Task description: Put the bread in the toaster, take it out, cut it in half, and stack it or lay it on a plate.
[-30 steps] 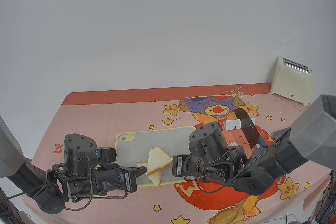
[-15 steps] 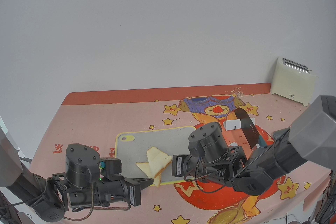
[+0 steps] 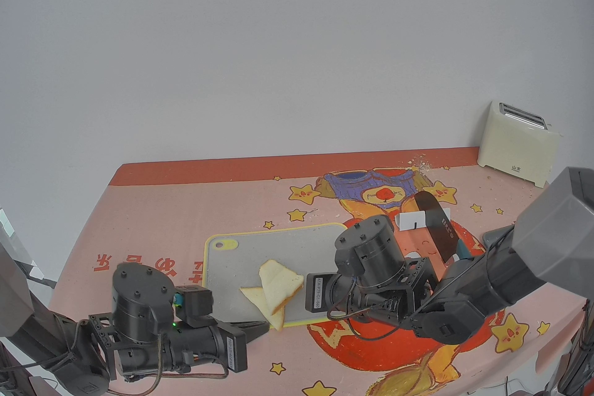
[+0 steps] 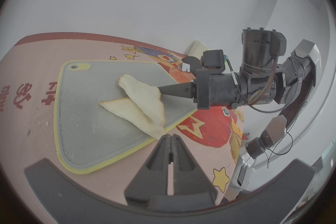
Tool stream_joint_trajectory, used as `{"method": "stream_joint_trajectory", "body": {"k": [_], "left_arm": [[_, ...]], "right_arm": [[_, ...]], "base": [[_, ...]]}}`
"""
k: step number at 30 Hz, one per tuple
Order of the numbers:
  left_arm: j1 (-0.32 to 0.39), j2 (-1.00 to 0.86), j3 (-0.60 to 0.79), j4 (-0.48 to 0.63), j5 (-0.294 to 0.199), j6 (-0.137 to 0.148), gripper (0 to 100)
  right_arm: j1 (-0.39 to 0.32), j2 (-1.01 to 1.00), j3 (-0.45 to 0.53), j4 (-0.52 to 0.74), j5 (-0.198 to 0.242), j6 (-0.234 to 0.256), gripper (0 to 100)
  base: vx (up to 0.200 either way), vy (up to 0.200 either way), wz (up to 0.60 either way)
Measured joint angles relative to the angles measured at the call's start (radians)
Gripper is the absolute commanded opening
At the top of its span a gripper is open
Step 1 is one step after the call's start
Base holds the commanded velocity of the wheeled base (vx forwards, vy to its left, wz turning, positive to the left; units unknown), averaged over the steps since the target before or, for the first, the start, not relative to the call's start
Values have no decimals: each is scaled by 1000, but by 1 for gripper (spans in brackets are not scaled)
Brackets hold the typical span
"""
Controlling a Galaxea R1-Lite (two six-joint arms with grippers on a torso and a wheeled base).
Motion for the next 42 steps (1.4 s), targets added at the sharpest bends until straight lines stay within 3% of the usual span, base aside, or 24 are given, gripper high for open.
{"method": "stream_joint_trajectory", "body": {"k": [6, 9, 11, 14, 17, 23, 42], "left_arm": [[18, -14, 11, 3, 40, -1, 0], [20, -11, 13, 3, 48, -8, 0], [23, -4, 11, 3, 54, -34, 0], [24, 4, 5, 3, 59, -65, 0], [24, 20, -6, 3, 62, -78, 0], [25, 66, -36, 2, 91, -84, 0], [28, 115, -47, -3, 104, -88, 0]], "right_arm": [[-39, -16, 5, -17, -7, -4, 0], [-57, -23, -6, -23, -5, -42, 0], [-71, -25, -26, -27, 0, -85, 0], [-82, -16, -60, -31, 3, -102, 0], [-85, 8, -101, -32, 8, -106, 0], [-85, 59, -156, -29, 61, -109, 0], [-53, 143, -237, 18, 74, -110, 0]], "base": [[0, 0, 0], [0, 0, 0], [0, 0, 0], [0, 0, 0], [0, 0, 0], [0, 0, 0], [0, 0, 0]]}}
